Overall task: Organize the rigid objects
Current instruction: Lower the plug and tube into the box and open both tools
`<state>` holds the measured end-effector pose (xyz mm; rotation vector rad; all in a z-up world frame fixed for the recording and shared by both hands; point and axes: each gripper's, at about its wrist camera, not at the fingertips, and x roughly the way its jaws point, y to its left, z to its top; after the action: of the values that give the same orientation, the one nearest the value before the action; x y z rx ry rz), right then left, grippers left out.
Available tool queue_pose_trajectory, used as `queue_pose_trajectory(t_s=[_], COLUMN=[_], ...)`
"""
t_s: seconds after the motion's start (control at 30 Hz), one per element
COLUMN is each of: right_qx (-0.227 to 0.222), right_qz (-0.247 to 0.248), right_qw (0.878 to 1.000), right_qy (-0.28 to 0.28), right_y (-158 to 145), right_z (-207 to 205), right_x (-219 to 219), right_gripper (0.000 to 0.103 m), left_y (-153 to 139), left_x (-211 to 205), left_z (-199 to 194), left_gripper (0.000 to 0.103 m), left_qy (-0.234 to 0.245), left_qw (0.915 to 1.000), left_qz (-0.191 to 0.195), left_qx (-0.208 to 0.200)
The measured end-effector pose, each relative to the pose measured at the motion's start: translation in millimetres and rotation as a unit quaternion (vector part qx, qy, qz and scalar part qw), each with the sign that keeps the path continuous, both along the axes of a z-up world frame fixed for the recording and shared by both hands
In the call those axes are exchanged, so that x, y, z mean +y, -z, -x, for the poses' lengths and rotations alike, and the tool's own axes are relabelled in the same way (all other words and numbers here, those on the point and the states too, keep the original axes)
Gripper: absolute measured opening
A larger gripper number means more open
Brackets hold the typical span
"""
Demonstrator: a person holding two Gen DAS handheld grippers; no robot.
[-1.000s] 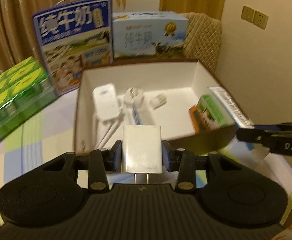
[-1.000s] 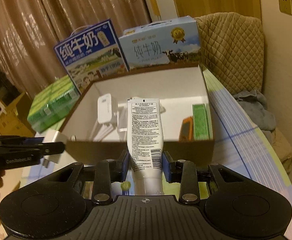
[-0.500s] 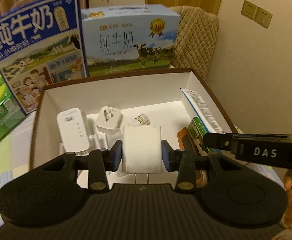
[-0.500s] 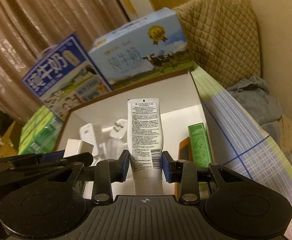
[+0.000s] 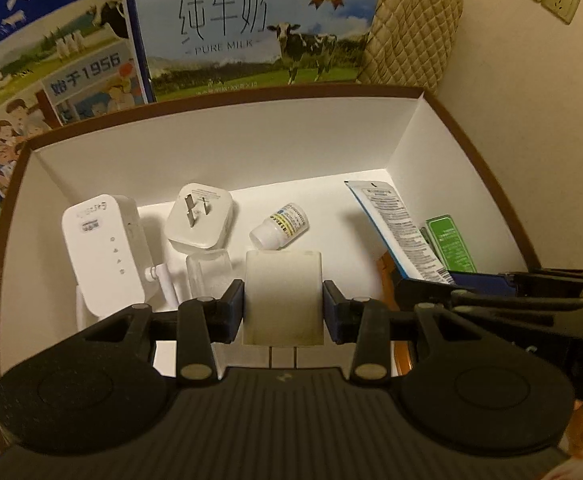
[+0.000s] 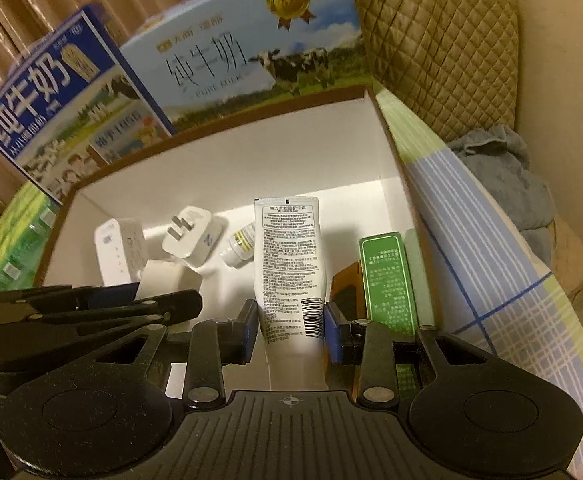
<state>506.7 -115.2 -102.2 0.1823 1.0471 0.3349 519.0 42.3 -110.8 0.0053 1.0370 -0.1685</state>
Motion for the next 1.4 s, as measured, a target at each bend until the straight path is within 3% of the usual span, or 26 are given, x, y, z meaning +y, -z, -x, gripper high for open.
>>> queue_pose_trajectory(t_s=[0.47,1.4], right_qx=[0.005,0.003], right_qz=[0.011,0.004], right_qw=[1.0,1.0], right_qy=[0.002,0.006], right_y=[15,15], right_z=[-25,-30], right_x=[11,11], right_gripper=[0.031,0.031], left_y=[12,12], left_x=[5,8], left_z=[-23,-27], left_gripper=[0.036,0.037], left_qy=[0.001,0.001], left_qw=[1.0,1.0], left_qz=[-0.005,0.005], left_qx=[0.004,0.005])
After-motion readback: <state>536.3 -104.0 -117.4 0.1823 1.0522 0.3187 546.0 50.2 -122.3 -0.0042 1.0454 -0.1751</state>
